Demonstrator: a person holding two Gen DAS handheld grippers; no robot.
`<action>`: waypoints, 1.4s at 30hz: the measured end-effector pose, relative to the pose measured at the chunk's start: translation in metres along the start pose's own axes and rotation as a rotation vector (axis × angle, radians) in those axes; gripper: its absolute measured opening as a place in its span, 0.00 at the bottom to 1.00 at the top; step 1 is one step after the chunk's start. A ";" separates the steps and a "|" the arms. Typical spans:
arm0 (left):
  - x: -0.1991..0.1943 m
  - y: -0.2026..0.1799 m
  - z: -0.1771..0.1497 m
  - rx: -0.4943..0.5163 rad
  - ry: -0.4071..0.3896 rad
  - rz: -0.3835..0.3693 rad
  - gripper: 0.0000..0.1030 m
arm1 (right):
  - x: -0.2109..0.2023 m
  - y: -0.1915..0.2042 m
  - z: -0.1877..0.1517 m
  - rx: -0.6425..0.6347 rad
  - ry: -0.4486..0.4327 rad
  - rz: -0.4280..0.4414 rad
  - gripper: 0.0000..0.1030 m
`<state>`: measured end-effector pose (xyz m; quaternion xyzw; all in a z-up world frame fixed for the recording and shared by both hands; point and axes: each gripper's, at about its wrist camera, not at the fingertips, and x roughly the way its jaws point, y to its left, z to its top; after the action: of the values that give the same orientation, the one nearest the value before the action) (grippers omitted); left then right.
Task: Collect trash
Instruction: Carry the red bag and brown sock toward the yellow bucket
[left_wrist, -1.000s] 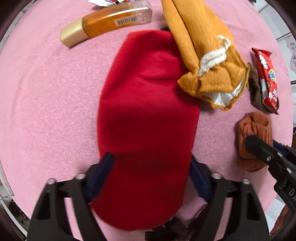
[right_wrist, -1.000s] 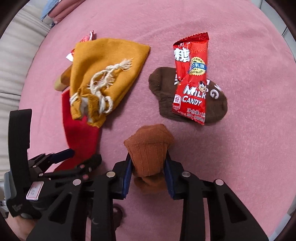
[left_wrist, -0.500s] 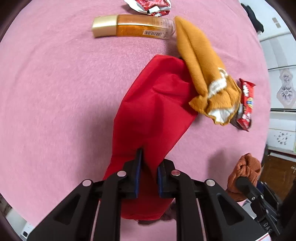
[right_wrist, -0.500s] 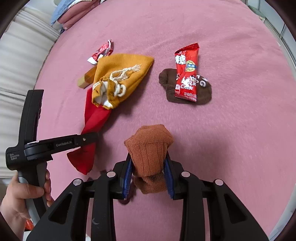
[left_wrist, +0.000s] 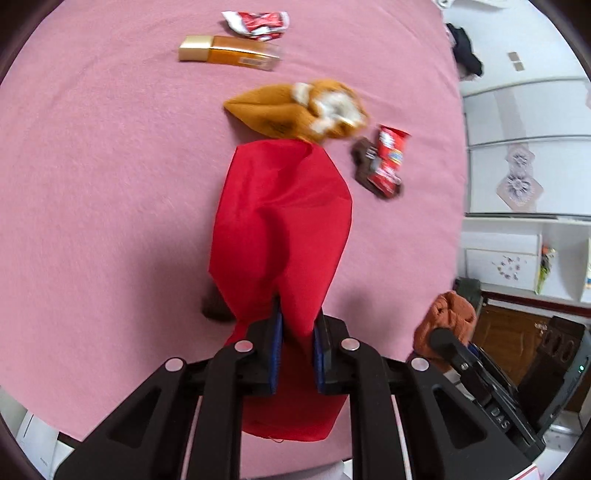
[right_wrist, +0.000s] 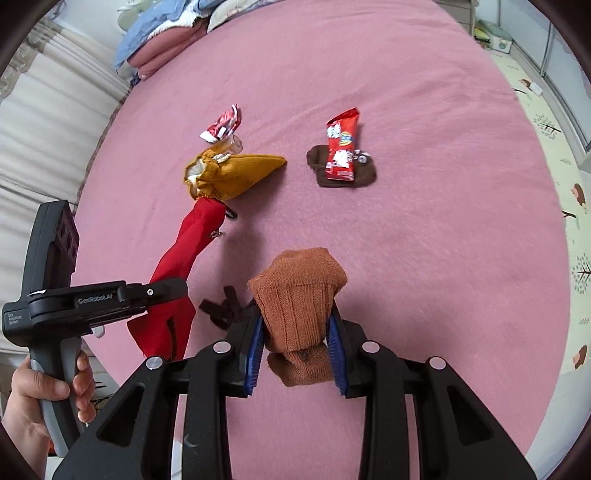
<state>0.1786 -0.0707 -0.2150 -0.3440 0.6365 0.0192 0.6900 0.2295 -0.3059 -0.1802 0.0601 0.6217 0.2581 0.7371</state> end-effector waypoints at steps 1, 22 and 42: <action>-0.005 0.000 -0.011 0.014 -0.004 -0.005 0.13 | -0.008 -0.003 -0.004 0.004 -0.011 -0.002 0.29; 0.021 -0.163 -0.115 0.403 0.117 -0.028 0.13 | -0.137 -0.113 -0.100 0.237 -0.179 -0.027 0.29; 0.156 -0.318 -0.169 0.639 0.329 0.000 0.13 | -0.196 -0.297 -0.165 0.576 -0.264 -0.122 0.29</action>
<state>0.2098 -0.4622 -0.2030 -0.1092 0.7130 -0.2364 0.6510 0.1457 -0.6886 -0.1643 0.2620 0.5706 0.0167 0.7782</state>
